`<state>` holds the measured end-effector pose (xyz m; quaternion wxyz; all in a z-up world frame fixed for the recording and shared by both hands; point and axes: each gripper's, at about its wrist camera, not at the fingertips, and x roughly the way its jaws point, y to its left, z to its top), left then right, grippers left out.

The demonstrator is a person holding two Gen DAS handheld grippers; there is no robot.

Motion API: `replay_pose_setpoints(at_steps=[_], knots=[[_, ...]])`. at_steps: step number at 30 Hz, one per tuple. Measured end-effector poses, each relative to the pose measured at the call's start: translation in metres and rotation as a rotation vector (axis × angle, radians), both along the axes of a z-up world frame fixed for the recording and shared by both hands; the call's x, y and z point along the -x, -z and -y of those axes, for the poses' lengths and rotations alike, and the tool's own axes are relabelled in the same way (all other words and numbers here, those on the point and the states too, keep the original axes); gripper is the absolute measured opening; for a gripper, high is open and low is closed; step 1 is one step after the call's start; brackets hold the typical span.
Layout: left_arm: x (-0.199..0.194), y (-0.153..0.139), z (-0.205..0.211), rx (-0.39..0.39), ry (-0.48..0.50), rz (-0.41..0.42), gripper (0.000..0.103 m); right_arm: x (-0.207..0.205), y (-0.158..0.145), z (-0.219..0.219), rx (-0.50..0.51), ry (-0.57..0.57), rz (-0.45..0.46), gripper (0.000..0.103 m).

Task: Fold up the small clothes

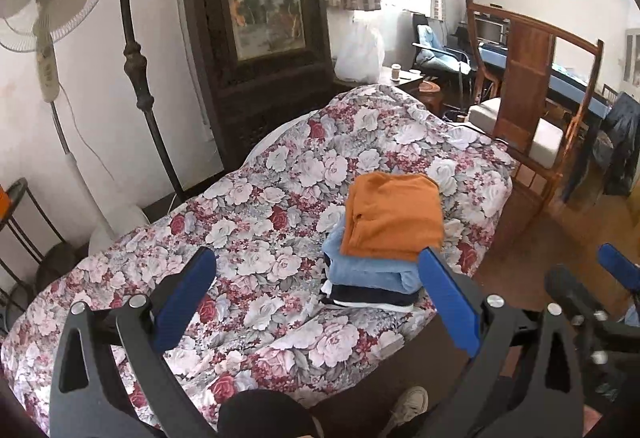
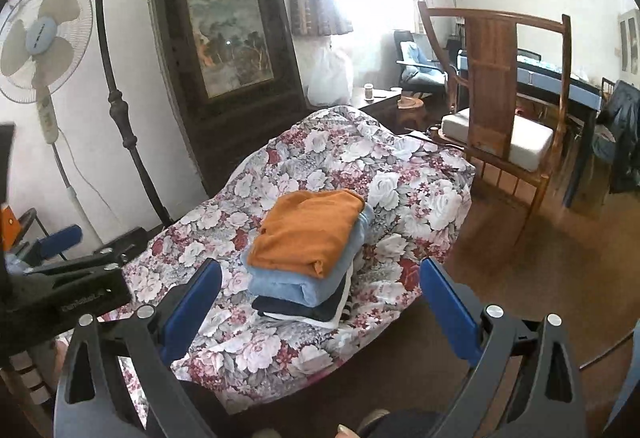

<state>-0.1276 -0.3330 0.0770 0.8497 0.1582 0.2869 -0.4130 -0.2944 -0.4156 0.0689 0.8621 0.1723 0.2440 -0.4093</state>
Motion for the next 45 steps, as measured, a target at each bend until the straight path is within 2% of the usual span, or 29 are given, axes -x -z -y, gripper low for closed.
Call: replay_pose_setpoints(at_steps=[4,13,18,22,26,30,33,35,39,45], knots=[[0.014,-0.004,-0.013,0.000,0.031,-0.014,0.099,0.001,0.006,-0.007,-0.019,-0.018,-0.051,0.099],[0.026,-0.015,-0.027,0.011,0.050,-0.001,0.099,0.001,0.000,-0.018,-0.043,-0.055,-0.024,0.099],[0.023,-0.019,-0.028,0.035,0.071,-0.055,0.099,0.006,-0.008,-0.020,-0.029,-0.046,-0.006,0.099],[0.013,-0.020,-0.023,-0.018,0.013,-0.073,0.099,0.004,-0.011,-0.019,-0.032,-0.026,-0.023,0.099],[0.000,-0.030,-0.013,-0.093,-0.021,-0.016,0.099,0.001,-0.028,-0.010,-0.049,-0.011,0.020,0.099],[-0.008,-0.026,-0.011,-0.088,0.009,-0.064,0.099,-0.003,-0.035,0.003,-0.109,0.025,0.052,0.099],[-0.012,-0.014,-0.010,-0.068,0.036,-0.151,0.099,-0.008,-0.027,0.007,-0.179,0.049,0.018,0.099],[-0.014,-0.012,-0.006,-0.077,0.034,-0.185,0.099,-0.010,-0.030,0.004,-0.174,0.020,0.014,0.099],[-0.009,-0.025,-0.004,-0.101,-0.031,-0.082,0.099,-0.013,-0.042,-0.006,-0.086,0.005,-0.035,0.099],[0.001,-0.038,-0.007,-0.113,-0.011,-0.083,0.099,-0.006,-0.056,-0.017,-0.070,-0.003,-0.033,0.099]])
